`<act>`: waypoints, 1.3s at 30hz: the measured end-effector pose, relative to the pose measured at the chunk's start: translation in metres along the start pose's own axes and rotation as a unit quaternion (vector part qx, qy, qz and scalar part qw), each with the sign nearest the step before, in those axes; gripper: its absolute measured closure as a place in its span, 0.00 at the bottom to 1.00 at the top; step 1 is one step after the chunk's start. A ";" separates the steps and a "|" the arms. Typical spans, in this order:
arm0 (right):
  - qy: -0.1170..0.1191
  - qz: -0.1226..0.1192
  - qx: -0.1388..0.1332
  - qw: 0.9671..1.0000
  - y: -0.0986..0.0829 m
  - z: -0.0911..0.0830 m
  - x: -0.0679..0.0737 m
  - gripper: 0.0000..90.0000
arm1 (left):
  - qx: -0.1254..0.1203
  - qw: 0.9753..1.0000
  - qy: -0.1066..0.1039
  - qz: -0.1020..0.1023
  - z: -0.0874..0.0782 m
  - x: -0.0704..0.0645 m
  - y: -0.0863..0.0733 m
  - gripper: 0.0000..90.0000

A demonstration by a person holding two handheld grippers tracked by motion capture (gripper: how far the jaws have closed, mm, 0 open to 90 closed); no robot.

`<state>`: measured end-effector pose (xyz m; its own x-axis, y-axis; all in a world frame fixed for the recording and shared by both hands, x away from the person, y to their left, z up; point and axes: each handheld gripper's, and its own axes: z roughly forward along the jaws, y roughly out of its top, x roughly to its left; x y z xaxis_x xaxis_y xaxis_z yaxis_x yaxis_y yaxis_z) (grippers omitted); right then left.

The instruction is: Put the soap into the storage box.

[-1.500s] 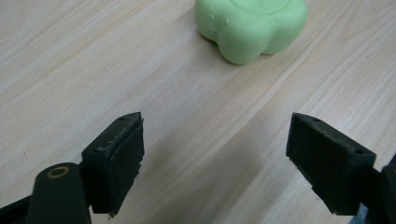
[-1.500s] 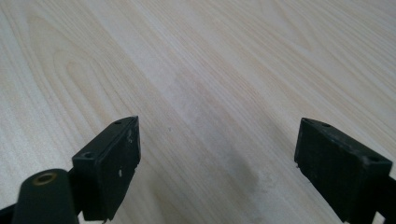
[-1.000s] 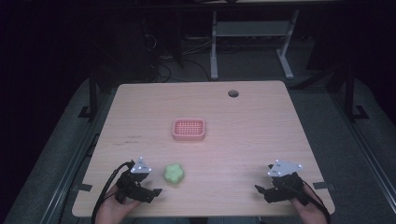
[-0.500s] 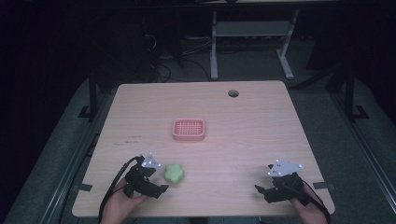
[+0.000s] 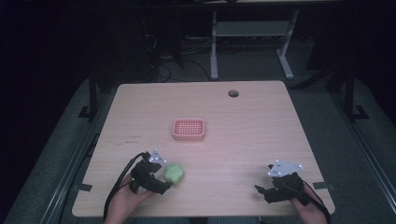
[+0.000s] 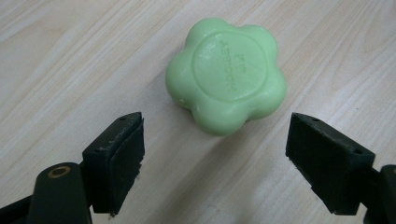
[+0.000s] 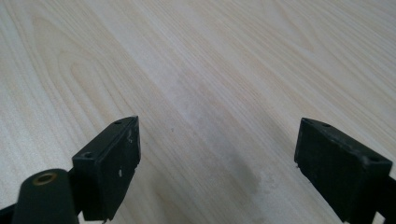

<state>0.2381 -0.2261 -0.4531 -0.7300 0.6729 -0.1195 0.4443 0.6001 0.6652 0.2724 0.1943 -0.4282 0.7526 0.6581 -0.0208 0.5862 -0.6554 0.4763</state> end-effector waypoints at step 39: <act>0.001 -0.004 -0.005 1.000 0.000 -0.001 0.001 0.15 | 0.051 0.999 0.003 -0.006 0.028 -0.006 0.040 0.22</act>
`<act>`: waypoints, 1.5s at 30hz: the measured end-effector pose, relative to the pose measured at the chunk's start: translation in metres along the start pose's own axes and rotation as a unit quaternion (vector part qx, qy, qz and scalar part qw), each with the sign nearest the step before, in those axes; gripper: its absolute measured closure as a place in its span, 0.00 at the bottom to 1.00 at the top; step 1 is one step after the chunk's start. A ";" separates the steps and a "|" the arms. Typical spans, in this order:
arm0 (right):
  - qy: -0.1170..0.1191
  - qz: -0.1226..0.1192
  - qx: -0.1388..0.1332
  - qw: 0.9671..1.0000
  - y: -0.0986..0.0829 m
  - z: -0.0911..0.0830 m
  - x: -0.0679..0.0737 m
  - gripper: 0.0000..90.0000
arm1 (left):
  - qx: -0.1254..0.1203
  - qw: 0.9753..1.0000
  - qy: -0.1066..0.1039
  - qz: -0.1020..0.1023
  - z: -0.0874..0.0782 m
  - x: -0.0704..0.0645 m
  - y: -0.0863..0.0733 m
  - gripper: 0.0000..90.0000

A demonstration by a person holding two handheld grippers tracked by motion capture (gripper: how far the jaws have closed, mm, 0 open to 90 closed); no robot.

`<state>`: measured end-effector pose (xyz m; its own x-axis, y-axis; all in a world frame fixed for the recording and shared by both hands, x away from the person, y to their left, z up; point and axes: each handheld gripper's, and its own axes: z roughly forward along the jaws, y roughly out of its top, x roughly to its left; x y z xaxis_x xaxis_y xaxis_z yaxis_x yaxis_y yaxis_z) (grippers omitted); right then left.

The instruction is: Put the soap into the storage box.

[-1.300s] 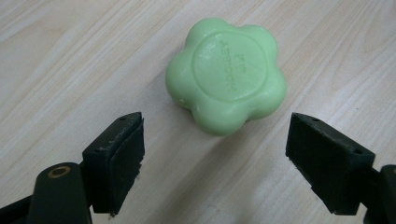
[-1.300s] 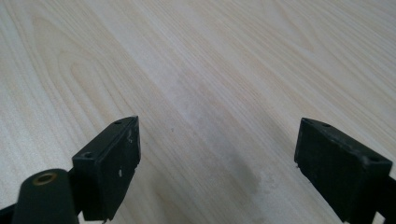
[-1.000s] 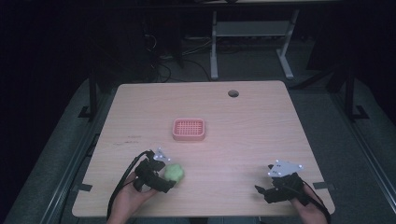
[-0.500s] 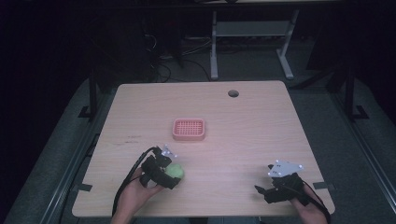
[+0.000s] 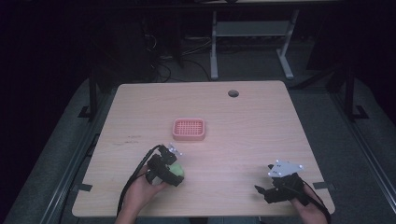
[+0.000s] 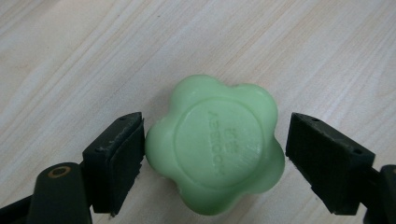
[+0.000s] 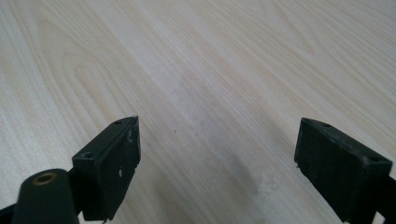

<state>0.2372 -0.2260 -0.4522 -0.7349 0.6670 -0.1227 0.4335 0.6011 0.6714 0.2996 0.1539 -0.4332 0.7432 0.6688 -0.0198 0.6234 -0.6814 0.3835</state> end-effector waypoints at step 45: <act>-0.002 0.001 -0.002 1.000 0.000 -0.001 0.000 0.15 | 0.023 1.000 0.017 0.004 0.011 -0.003 0.001 0.28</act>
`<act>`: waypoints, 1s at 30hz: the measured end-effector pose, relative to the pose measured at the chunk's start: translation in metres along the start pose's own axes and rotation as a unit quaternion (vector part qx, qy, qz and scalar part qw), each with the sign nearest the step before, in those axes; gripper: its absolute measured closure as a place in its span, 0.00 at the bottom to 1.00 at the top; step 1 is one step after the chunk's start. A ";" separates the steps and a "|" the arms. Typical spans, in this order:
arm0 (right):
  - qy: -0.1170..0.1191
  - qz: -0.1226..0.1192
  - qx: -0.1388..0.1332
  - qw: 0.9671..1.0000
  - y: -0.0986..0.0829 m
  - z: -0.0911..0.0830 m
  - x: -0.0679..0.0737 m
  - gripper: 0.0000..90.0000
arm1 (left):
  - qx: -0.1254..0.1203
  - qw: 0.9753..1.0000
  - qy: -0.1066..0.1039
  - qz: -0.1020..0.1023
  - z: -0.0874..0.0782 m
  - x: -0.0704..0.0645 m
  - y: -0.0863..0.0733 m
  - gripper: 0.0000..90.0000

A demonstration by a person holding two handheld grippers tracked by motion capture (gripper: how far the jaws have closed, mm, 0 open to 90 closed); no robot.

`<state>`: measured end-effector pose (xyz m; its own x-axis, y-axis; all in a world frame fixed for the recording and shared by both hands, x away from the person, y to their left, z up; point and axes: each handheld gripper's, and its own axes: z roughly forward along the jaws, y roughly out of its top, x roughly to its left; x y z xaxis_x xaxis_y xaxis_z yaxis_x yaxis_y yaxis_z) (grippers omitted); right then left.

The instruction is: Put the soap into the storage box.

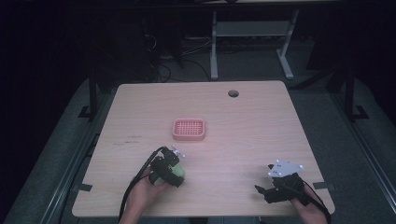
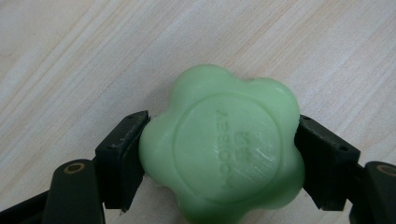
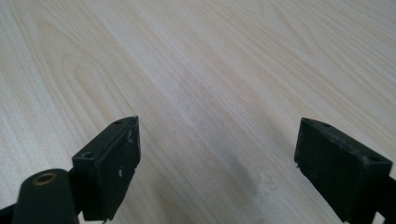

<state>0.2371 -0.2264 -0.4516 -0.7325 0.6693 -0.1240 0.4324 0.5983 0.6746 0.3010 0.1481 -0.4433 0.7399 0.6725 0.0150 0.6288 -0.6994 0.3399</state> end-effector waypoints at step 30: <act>0.000 -0.002 0.000 1.000 0.000 0.000 0.000 0.15 | 0.048 0.999 -0.003 -0.007 0.001 -0.001 0.009 0.29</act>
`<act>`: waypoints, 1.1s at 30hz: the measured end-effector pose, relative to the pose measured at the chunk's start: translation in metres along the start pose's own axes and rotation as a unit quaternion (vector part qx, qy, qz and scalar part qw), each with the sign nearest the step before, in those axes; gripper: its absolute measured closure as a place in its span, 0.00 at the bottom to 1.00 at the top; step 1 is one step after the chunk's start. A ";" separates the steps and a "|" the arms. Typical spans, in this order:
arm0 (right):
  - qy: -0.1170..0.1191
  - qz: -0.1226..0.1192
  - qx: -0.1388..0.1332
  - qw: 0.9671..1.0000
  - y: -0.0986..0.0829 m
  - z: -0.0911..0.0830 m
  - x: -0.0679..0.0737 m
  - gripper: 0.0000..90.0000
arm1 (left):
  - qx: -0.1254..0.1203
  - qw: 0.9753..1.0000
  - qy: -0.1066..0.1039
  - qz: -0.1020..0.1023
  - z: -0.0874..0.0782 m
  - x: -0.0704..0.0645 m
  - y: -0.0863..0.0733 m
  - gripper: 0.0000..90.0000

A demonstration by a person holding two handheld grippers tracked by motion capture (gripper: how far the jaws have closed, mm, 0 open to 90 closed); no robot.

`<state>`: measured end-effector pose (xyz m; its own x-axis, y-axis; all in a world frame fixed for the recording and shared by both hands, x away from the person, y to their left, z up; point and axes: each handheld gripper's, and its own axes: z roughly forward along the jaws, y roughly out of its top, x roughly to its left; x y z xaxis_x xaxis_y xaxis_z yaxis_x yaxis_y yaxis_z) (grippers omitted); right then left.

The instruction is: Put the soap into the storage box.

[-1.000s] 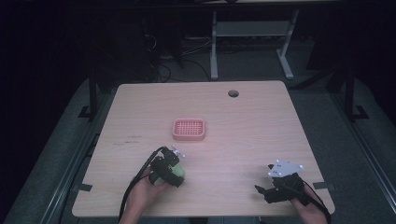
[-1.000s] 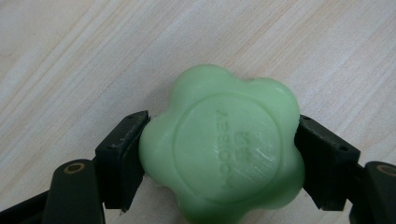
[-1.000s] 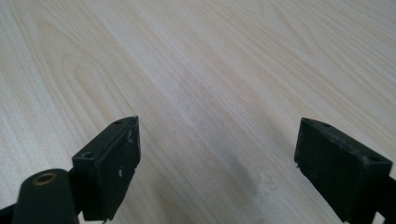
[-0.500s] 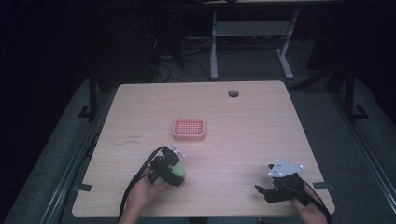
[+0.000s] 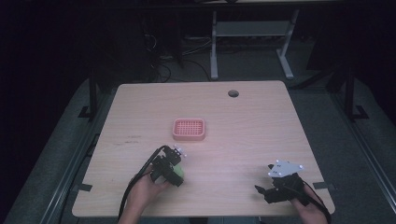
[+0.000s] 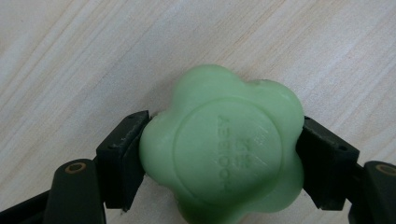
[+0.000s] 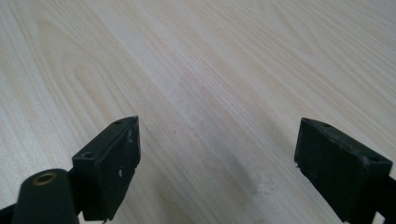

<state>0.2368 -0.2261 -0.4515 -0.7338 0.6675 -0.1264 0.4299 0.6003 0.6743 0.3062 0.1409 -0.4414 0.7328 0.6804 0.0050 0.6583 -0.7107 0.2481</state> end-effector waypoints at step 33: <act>-0.002 0.005 0.000 1.000 0.000 -0.001 -0.001 0.15 | -0.027 1.000 -0.012 0.003 -0.013 0.004 0.002 0.29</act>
<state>0.2368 -0.2273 -0.4512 -0.7272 0.6754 -0.1224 0.4370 0.5930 0.6763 0.3084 0.1442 -0.4283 0.7412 0.6711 -0.0162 0.6438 -0.7037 0.3005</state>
